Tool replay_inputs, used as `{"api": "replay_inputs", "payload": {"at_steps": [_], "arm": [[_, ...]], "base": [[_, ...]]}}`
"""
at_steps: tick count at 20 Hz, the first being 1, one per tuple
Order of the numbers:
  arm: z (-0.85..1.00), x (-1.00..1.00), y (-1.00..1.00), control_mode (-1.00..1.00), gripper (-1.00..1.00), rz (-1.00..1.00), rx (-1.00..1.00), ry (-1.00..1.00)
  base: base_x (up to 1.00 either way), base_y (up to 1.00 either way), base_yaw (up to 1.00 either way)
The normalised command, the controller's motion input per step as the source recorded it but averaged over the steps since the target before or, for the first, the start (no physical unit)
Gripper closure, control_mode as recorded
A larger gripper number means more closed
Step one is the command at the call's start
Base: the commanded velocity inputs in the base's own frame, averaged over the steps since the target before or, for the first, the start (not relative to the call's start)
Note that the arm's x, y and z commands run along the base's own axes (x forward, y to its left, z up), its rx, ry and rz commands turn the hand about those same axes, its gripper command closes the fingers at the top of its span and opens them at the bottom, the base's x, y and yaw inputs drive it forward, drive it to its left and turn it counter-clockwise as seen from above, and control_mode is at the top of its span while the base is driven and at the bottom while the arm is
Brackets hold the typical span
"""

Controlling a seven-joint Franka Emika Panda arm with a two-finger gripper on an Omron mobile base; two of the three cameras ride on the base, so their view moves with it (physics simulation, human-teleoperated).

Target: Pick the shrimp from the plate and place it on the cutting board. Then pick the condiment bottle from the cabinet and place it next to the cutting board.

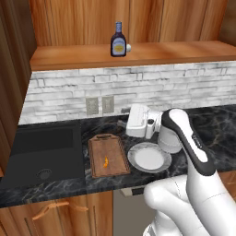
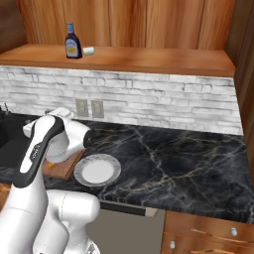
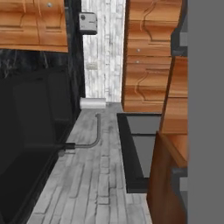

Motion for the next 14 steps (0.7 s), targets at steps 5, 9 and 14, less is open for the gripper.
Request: {"api": "replay_inputs", "payload": {"at_steps": [5,9,14], "arm": [[0.3,-0.03,0.0,-1.0,-1.0,0.0,0.04,0.0],[0.27,-0.04,0.0,-1.0,-1.0,0.0,0.0,0.0],[0.29,-0.09,0.0,-1.0,-1.0,0.0,0.0,0.0]], "base": [[0.0,0.0,0.0],[0.0,0.0,0.0],[0.0,0.0,0.0]]}}
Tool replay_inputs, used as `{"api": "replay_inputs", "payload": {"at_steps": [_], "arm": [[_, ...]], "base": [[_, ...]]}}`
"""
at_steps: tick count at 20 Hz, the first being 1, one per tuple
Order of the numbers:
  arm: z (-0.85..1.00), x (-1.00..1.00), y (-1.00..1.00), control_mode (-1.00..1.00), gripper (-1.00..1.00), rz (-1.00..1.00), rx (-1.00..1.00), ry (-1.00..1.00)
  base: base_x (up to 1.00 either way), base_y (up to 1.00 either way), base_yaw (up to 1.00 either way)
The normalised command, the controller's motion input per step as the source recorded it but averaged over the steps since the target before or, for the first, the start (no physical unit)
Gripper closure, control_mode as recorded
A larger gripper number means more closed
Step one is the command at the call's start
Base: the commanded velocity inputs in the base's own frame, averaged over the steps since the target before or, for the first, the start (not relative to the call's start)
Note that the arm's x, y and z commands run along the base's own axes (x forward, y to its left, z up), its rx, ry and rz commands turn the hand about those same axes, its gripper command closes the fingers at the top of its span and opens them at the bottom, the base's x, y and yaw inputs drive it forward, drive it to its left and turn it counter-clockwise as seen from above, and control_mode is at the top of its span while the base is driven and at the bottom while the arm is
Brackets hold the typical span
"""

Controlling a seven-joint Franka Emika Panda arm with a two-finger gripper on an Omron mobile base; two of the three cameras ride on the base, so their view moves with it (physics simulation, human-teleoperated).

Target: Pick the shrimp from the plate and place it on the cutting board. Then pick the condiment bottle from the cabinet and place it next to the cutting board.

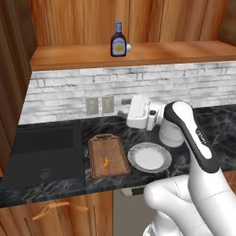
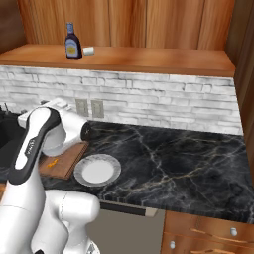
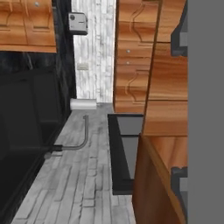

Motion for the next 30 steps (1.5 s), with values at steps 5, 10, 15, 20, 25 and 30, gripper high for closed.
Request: {"api": "replay_inputs", "payload": {"at_steps": [5,10,15,20,25,30], "arm": [[0.29,-0.11,0.0,-1.0,-1.0,0.0,0.01,0.0],[0.29,-0.11,0.0,-1.0,-1.0,0.0,0.02,0.0],[0.26,-0.07,0.0,-1.0,-1.0,0.0,0.01,0.0],[0.27,-0.01,-0.07,-1.0,-1.0,0.0,0.01,0.0],[0.28,0.0,-0.1,-1.0,-1.0,0.0,0.02,0.0],[0.3,-0.01,-0.07,-1.0,-1.0,0.0,0.01,0.0]], "base": [[0.0,0.0,0.0],[0.0,0.0,0.0],[0.0,0.0,0.0],[0.0,0.0,0.0],[0.0,0.0,0.0],[0.0,0.0,0.0]]}}
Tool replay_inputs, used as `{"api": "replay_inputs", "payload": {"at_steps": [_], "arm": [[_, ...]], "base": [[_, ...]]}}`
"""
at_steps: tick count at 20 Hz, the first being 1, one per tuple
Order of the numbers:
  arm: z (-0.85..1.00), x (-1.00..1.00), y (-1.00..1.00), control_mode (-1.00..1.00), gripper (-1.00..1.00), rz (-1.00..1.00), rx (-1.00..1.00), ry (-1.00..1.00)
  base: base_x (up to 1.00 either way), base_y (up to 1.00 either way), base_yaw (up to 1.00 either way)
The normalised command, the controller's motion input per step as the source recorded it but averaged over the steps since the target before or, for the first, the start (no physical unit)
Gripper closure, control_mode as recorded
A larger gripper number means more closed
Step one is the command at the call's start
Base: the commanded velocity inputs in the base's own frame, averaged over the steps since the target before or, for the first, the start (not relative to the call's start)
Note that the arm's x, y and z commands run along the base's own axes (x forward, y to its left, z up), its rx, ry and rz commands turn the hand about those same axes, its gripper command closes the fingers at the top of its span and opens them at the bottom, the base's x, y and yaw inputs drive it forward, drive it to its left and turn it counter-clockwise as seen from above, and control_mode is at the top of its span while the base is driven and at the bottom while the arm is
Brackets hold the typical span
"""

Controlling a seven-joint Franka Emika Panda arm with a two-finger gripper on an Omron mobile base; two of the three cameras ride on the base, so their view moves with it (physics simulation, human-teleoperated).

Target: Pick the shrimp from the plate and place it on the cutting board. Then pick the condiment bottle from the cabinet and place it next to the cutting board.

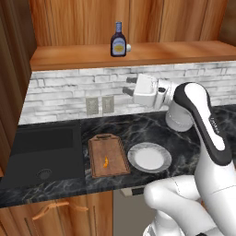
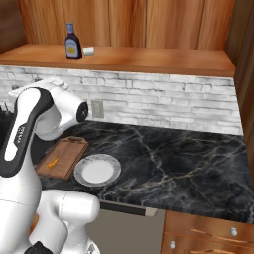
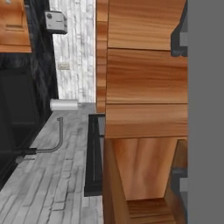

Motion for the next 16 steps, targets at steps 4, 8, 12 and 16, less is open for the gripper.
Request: {"api": "replay_inputs", "payload": {"at_steps": [4,8,12,16], "arm": [[0.27,-0.04,-0.02,-1.0,-1.0,0.0,0.0,-0.01],[0.25,-0.01,-0.03,-1.0,-1.0,0.0,0.0,0.0],[0.27,0.0,-0.02,-1.0,-1.0,0.0,0.0,0.0],[0.23,0.0,-0.02,-1.0,-1.0,0.0,0.0,0.0]], "base": [[0.0,0.0,0.0],[0.0,0.0,0.0],[0.0,0.0,0.0],[0.0,0.0,0.0]]}}
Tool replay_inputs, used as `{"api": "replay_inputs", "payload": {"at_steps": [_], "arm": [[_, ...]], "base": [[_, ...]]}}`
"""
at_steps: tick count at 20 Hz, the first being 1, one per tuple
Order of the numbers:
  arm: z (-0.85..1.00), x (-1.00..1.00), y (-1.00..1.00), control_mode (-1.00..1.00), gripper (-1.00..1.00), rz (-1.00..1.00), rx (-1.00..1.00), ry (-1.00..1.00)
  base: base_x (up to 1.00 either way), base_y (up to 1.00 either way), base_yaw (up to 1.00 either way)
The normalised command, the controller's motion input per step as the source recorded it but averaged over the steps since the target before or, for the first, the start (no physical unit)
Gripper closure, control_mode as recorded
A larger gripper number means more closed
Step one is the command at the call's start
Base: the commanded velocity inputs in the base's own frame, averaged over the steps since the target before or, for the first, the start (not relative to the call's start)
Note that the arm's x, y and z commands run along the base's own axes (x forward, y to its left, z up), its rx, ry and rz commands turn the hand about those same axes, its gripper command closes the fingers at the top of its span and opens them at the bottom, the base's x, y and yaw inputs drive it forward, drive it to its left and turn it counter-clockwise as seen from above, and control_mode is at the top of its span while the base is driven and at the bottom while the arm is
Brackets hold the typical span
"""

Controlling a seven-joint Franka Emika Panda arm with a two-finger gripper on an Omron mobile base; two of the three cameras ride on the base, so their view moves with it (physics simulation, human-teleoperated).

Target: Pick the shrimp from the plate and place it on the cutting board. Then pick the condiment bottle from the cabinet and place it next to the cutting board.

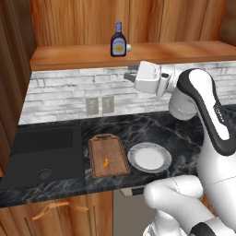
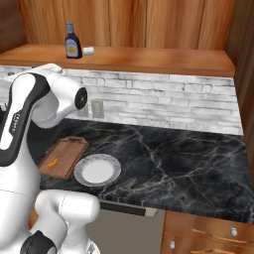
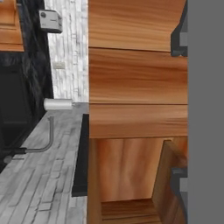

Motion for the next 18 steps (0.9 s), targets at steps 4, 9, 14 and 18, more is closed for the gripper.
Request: {"api": "replay_inputs", "payload": {"at_steps": [4,9,14,18], "arm": [[0.19,0.0,-0.01,-1.0,-1.0,0.0,0.0,0.0],[0.16,0.0,-0.06,-1.0,-1.0,0.0,0.0,0.0],[0.14,0.0,-0.12,-1.0,-1.0,0.0,0.0,0.0],[0.14,0.06,-0.16,-1.0,-1.0,0.0,0.0,-0.01]], "base": [[0.0,0.0,0.0],[0.0,0.0,0.0],[0.0,0.0,0.0],[0.0,0.0,0.0]]}}
